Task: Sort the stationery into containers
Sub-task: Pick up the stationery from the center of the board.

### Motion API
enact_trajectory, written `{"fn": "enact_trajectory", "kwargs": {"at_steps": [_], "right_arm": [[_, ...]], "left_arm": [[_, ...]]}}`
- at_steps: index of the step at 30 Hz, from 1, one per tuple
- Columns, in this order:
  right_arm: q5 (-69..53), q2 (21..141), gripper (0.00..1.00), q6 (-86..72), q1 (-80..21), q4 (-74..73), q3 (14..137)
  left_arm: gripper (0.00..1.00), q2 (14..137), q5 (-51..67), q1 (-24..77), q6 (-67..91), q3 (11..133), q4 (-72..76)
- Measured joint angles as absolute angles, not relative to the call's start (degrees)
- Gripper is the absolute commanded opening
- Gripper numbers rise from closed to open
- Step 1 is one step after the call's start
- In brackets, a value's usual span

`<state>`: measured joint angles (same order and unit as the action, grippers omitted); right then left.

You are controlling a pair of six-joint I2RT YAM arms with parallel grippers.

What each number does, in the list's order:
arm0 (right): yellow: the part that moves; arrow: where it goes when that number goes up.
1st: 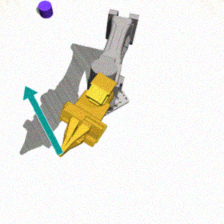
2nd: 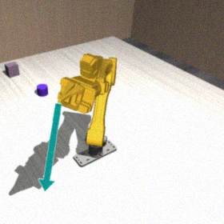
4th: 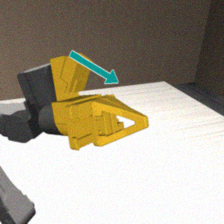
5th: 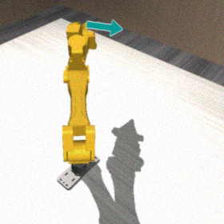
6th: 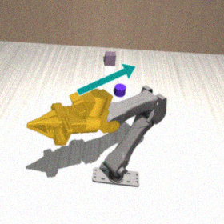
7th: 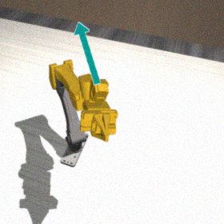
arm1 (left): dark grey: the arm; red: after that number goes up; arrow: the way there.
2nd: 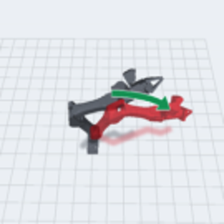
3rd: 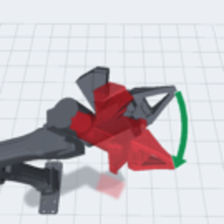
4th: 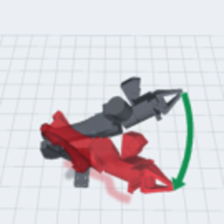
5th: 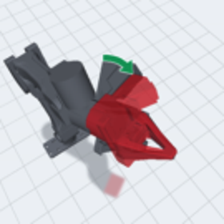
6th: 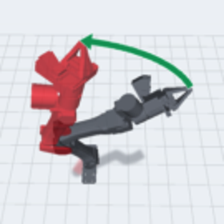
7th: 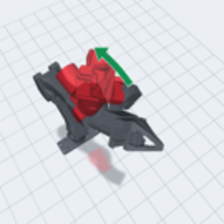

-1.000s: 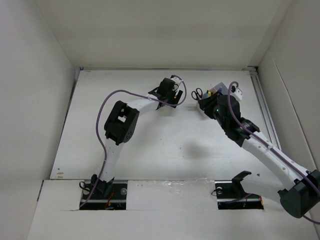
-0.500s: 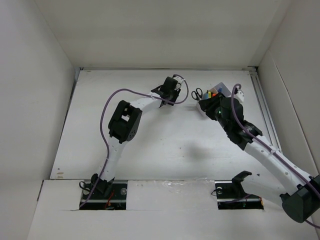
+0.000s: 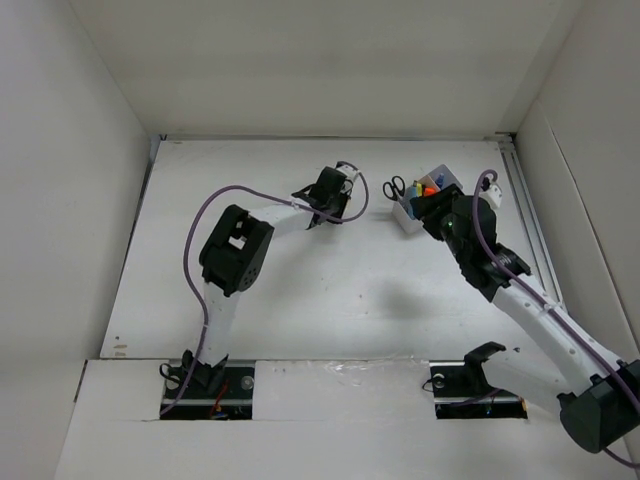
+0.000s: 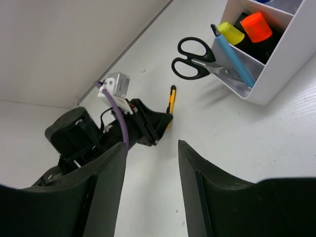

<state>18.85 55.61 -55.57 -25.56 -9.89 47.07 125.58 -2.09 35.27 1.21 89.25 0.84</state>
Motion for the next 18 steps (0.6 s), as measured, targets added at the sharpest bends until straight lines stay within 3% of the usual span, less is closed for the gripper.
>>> {"fn": "enact_trajectory", "kwargs": {"at_steps": [10,18], "right_arm": [[14.09,60.64,0.60,-55.68,-24.05,-8.91,47.09],[4.60,73.73,0.71,-55.66,-24.12,-6.98,48.12]], "left_arm": [[0.00,114.34,3.07,36.27,6.70,73.95,5.23],[0.00,100.14,10.26,36.32,12.27,62.26,13.63]]}}
